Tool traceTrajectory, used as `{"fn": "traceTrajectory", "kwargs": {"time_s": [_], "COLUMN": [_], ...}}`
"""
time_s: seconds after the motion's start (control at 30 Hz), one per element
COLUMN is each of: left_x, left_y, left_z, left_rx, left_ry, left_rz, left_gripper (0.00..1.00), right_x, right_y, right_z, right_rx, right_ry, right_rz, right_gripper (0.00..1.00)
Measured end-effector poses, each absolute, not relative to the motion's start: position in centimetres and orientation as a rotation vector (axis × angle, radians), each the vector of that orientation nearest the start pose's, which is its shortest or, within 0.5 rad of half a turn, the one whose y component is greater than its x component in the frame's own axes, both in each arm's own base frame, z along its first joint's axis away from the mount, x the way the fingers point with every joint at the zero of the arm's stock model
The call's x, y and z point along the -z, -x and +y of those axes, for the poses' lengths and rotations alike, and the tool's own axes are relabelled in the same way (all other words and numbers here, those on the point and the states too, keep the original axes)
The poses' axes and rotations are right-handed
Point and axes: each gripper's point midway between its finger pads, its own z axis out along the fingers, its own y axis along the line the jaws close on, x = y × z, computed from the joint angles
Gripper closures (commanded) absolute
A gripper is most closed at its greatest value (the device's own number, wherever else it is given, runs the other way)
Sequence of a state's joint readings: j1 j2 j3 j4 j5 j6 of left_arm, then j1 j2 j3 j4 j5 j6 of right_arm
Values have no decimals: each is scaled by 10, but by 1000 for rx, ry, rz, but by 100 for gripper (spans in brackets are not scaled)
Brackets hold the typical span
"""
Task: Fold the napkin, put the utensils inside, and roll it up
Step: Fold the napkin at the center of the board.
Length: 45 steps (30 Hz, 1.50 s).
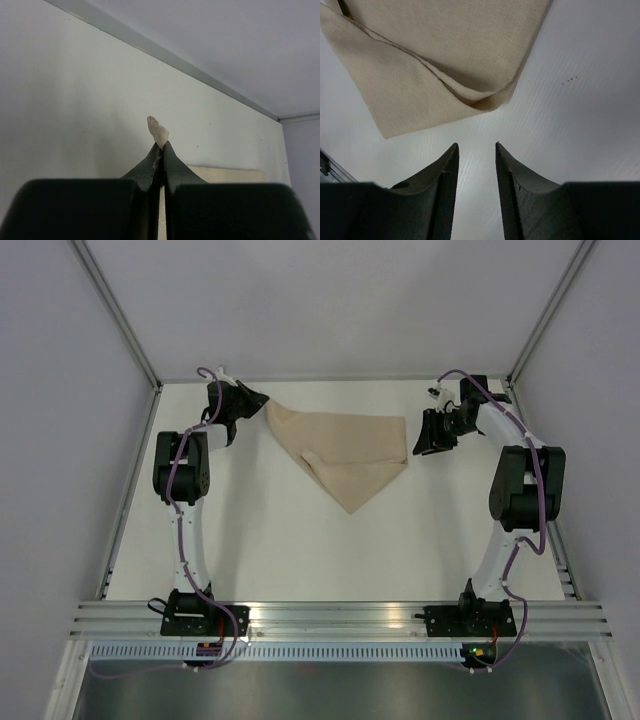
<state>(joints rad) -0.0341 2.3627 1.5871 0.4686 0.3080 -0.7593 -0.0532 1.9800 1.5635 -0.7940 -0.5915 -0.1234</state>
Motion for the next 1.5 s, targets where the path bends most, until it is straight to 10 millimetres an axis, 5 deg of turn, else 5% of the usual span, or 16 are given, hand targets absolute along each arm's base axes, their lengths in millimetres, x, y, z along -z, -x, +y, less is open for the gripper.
{"fn": "traceTrajectory", "kwargs": {"time_s": [0.13,0.33,0.67,1.13,1.5], "left_x": [-85,-103,-123,-131,-135], "left_y": [-632,-617,-596,-589,-582], "left_z": [-115,-129,-147,-167,-174], "left_rx": [917,1019,1111,1152,1164], "left_ry": [411,331,278,233,219], "left_rz": [1848,1804,1780,1775,1779], "left_gripper": [98,98,98,98,98], "right_x": [-98,-114,-69,-48,-19], "right_y": [-420,-423,-409,-429,-444], "right_z": [97,176,294,348,353], "right_rx": [-780,-952,-1335,-1440,-1311], "right_ry": [315,463,525,528,543], "right_rz": [2605,2543,2557,2496,2496], "right_gripper": [63,73,79,79,78]}}
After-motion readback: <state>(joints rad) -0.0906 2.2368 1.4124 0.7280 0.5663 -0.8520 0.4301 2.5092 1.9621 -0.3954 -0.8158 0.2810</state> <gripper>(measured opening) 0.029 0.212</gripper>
